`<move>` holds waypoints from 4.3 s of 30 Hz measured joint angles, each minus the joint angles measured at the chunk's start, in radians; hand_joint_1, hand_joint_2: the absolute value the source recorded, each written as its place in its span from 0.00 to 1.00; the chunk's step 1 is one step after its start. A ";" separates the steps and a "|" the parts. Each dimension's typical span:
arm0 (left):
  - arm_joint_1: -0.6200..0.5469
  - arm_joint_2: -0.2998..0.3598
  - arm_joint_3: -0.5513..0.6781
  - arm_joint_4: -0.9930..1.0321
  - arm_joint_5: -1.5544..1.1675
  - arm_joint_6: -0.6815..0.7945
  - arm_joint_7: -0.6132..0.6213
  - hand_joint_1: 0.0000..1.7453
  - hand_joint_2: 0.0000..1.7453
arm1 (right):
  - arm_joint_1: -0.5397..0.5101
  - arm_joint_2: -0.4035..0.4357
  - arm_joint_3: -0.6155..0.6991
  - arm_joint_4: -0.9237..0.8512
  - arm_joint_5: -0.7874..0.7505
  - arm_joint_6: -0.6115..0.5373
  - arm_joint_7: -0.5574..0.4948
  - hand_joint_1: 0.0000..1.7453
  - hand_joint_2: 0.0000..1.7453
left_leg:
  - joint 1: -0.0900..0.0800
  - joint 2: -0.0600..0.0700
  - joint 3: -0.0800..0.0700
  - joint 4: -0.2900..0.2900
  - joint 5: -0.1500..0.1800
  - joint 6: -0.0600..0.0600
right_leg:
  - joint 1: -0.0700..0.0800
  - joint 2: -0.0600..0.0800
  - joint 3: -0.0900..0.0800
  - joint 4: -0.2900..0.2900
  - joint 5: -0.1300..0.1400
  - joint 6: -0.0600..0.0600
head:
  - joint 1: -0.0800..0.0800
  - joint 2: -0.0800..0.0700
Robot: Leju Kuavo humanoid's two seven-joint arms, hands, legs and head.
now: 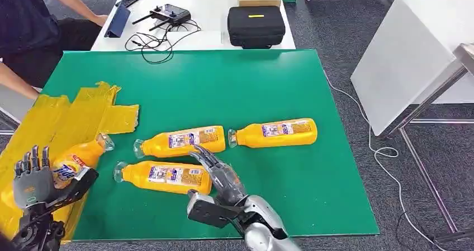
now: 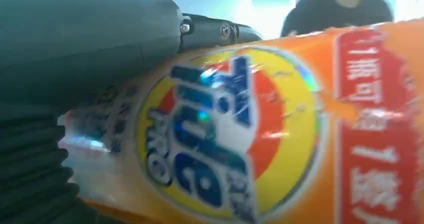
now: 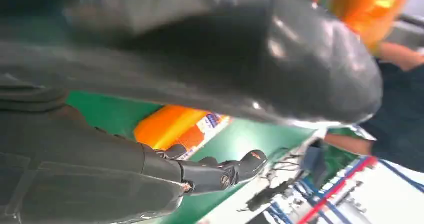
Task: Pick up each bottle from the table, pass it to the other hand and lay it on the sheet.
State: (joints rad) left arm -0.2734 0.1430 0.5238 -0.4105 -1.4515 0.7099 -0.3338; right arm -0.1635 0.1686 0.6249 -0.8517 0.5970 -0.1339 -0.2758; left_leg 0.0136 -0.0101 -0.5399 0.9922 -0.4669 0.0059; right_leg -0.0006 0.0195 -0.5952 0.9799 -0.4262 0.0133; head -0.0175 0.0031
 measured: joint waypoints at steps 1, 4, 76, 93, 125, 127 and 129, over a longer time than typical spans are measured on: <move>0.000 -0.004 0.000 0.000 0.011 -0.002 -0.023 0.00 0.00 | -0.016 0.008 0.000 0.031 0.009 -0.011 0.007 0.00 0.00 | 0.000 0.000 0.000 0.000 0.000 0.000 | 0.000 0.000 0.000 0.000 0.000 0.000 | 0.000 0.000; -0.010 -0.017 0.000 0.004 0.031 -0.002 -0.081 0.00 0.00 | -0.069 0.033 0.001 0.134 0.036 -0.046 0.036 0.00 0.00 | 0.000 0.001 0.000 0.000 0.000 0.000 | 0.000 0.000 0.000 0.000 0.000 0.000 | 0.000 0.000; -0.101 -0.102 -0.061 0.011 0.729 -0.125 -0.368 0.00 0.00 | -0.276 0.176 0.356 0.531 0.436 0.100 0.428 1.00 1.00 | 0.000 0.007 0.006 0.000 0.000 0.000 | 0.001 0.007 0.003 0.000 0.002 -0.003 | 0.000 0.000; -0.004 -0.143 -0.116 -0.081 1.658 -1.230 -0.337 0.00 1.00 | -0.242 0.089 -0.009 0.278 -0.058 -0.055 0.031 1.00 1.00 | -0.001 0.002 0.003 0.000 0.000 0.000 | 0.000 0.004 0.002 -0.001 0.002 -0.002 | 0.000 0.000; 0.169 -0.249 -0.514 -0.512 1.968 -1.250 -0.156 0.00 1.00 | -0.077 0.084 -0.163 0.013 0.051 -0.175 0.063 1.00 1.00 | 0.000 0.004 -0.004 0.000 -0.001 0.001 | 0.000 0.004 -0.004 -0.002 0.002 -0.002 | 0.000 0.000; 0.169 -0.249 -0.521 -0.515 1.976 -1.250 -0.156 0.00 1.00 | -0.081 0.088 -0.158 0.025 0.054 -0.172 0.062 1.00 1.00 | 0.000 0.004 -0.004 0.000 -0.001 0.001 | 0.000 0.004 -0.003 -0.002 0.002 -0.002 | 0.000 0.000; 0.171 -0.249 -0.531 -0.523 1.988 -1.239 -0.154 0.00 1.00 | -0.095 0.103 -0.137 0.055 0.076 -0.167 0.071 1.00 1.00 | 0.000 0.004 -0.004 0.000 -0.001 0.001 | 0.000 0.004 -0.004 -0.001 0.002 -0.002 | 0.000 0.000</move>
State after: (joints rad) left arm -0.1020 -0.1060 -0.0073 -0.9339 0.5367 -0.5295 -0.4879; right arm -0.2581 0.2720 0.4880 -0.7964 0.6734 -0.3010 -0.2048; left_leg 0.0138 -0.0059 -0.5440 0.9925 -0.4679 0.0069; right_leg -0.0006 0.0239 -0.5988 0.9784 -0.4238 0.0113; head -0.0176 0.0031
